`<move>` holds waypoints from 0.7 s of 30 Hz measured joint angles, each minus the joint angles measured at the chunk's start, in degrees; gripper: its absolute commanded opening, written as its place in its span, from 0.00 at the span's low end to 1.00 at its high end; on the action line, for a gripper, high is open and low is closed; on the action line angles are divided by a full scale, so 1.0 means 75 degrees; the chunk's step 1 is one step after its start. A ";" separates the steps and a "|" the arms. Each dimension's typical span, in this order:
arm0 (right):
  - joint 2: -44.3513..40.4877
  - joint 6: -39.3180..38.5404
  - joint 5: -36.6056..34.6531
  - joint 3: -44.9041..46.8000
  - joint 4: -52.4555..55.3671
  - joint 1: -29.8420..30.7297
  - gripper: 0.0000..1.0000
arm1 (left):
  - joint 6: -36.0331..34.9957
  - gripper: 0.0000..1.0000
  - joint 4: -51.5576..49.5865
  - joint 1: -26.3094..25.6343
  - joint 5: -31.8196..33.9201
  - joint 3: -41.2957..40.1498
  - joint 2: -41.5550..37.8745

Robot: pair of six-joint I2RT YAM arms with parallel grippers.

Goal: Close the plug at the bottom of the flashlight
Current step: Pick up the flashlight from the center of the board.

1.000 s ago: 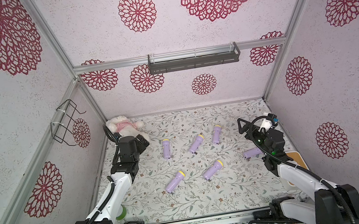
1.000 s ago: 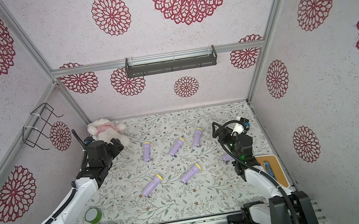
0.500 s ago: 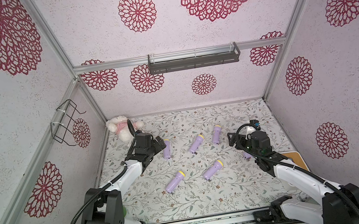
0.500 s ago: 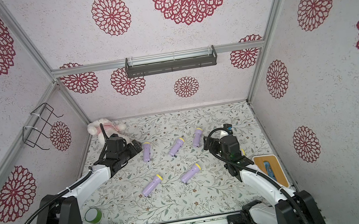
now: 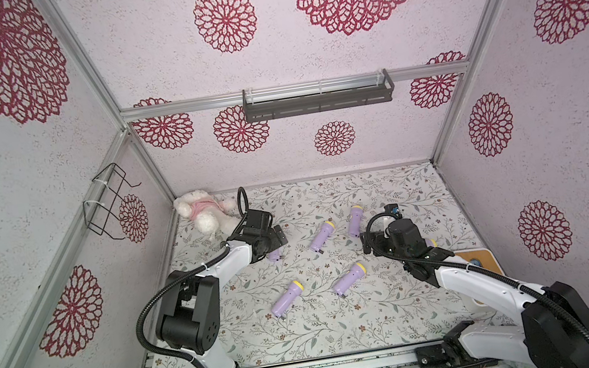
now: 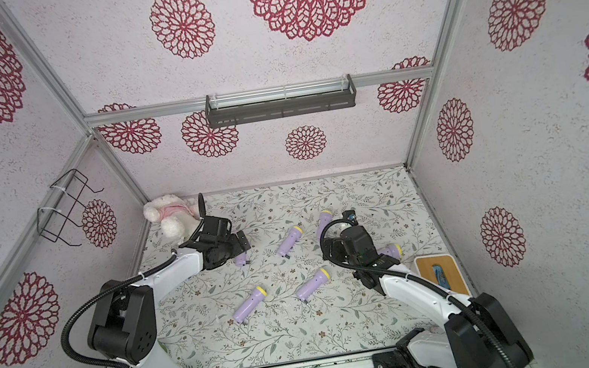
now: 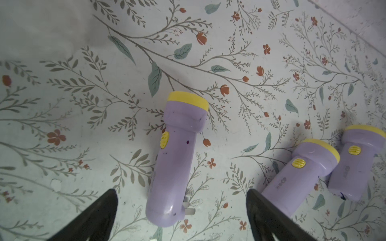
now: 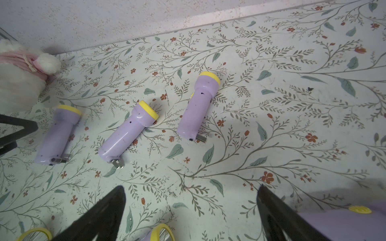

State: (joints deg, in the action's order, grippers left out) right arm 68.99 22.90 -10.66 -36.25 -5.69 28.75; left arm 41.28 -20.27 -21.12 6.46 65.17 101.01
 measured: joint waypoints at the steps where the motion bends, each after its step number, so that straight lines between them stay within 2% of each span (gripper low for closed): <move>1: 0.0041 -0.0044 -0.0020 -0.0020 0.0003 0.0047 0.99 | -0.0026 0.98 -0.0105 -0.0055 0.0102 0.0108 0.0102; 13: 0.0522 -0.0201 0.0026 -0.0020 -0.0192 0.0309 0.98 | -0.0160 0.97 -0.1075 -0.0286 0.0749 0.0600 0.0871; 21: 0.0863 -0.0318 0.0114 0.0038 -0.0513 0.0522 0.96 | -0.0181 0.88 -0.1271 -0.0300 0.0851 0.1081 0.1329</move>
State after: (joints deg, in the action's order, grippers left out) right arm 75.46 20.51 -9.80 -35.97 -9.54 32.67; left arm 39.92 -29.80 -23.38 12.84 73.28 110.98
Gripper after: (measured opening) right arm 0.964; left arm 0.910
